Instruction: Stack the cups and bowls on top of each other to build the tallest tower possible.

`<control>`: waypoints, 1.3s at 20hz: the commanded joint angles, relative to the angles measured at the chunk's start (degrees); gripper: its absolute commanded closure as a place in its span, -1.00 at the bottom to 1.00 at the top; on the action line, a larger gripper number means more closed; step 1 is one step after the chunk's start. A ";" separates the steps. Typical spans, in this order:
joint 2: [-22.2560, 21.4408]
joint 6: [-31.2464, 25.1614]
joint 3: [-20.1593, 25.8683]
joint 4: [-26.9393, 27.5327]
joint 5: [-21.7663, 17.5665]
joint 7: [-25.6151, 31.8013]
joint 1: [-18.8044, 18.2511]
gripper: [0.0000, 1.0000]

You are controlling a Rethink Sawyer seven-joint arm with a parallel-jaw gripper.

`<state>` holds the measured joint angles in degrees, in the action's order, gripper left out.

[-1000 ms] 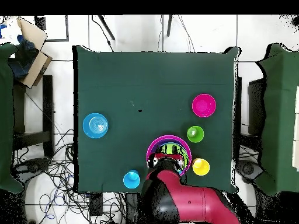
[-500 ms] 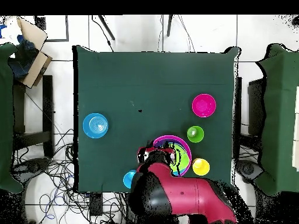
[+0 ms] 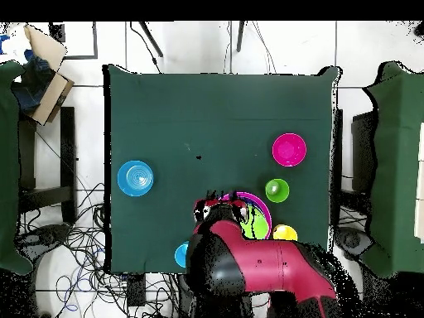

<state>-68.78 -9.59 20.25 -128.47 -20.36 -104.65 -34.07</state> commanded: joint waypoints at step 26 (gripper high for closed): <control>30.18 17.19 -1.81 12.66 -17.24 -1.41 -1.31 -1.00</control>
<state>-43.79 7.53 12.89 -120.63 -31.81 -104.65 -32.52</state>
